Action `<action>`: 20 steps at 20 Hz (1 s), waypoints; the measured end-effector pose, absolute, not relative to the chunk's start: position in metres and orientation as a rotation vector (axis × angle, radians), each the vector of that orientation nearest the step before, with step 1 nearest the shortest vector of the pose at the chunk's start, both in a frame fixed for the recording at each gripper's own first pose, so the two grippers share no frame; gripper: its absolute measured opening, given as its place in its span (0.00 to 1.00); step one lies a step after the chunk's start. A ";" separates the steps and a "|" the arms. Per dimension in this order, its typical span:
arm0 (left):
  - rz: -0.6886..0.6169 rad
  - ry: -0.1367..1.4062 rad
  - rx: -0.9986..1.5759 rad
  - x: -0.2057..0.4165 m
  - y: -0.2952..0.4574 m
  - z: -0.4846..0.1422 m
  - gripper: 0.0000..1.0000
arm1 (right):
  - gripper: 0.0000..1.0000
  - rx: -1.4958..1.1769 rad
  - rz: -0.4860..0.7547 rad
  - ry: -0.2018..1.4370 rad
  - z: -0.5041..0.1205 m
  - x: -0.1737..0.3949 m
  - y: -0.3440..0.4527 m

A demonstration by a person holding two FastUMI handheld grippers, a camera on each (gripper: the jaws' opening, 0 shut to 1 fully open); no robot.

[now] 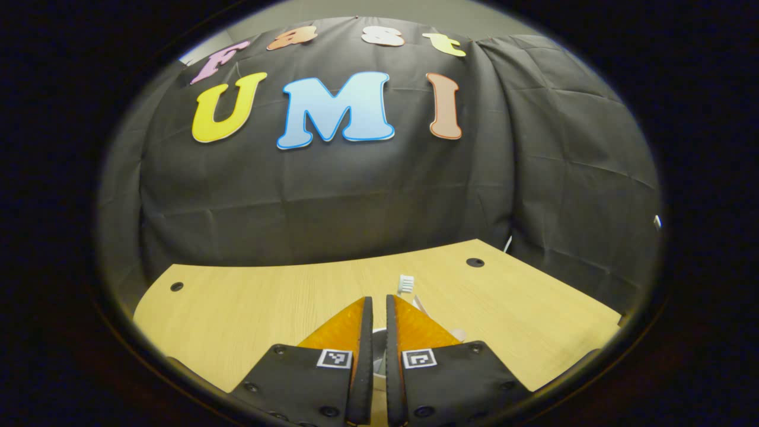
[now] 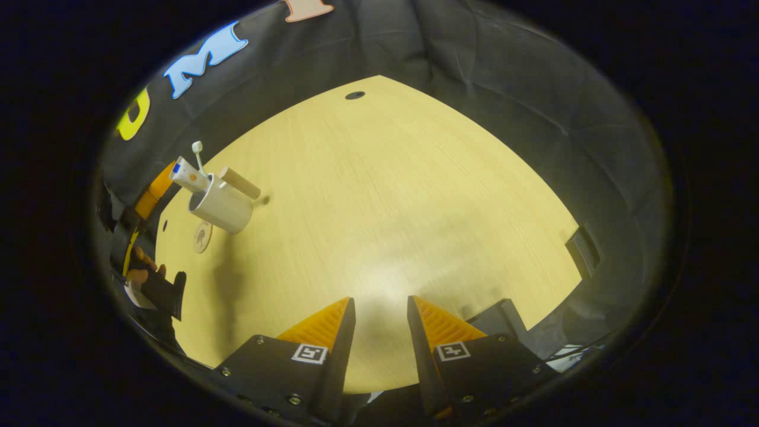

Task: Put the toothbrush and toothpaste on the desktop into the cup, then pick up the cup and place it on the coaster on the desktop.

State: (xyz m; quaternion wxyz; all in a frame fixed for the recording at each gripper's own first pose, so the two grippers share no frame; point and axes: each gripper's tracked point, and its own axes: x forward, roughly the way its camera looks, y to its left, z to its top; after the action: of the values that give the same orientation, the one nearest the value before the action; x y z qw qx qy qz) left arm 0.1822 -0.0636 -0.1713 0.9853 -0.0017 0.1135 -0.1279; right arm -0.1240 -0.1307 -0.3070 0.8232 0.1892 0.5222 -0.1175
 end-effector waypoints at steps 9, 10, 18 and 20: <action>-0.250 0.291 -0.011 0.156 -0.044 -0.173 0.18 | 0.52 0.358 -0.172 1.085 -0.301 -0.102 -0.115; -0.246 0.303 -0.015 0.151 -0.040 -0.174 0.19 | 0.52 0.355 -0.155 1.075 -0.299 -0.095 -0.112; -0.189 0.403 -0.044 0.109 0.002 -0.183 0.72 | 0.50 0.313 0.030 1.018 -0.285 -0.032 -0.085; -0.171 0.433 -0.059 0.098 0.012 -0.187 0.80 | 0.52 0.264 0.092 1.015 -0.282 -0.018 -0.082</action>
State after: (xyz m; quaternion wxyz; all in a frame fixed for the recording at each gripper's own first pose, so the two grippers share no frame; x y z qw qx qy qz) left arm 0.0981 0.0115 -0.1869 0.9726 -0.0293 0.2145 -0.0848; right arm -0.0178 -0.0822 -0.2819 0.8647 0.1259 0.4843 0.0440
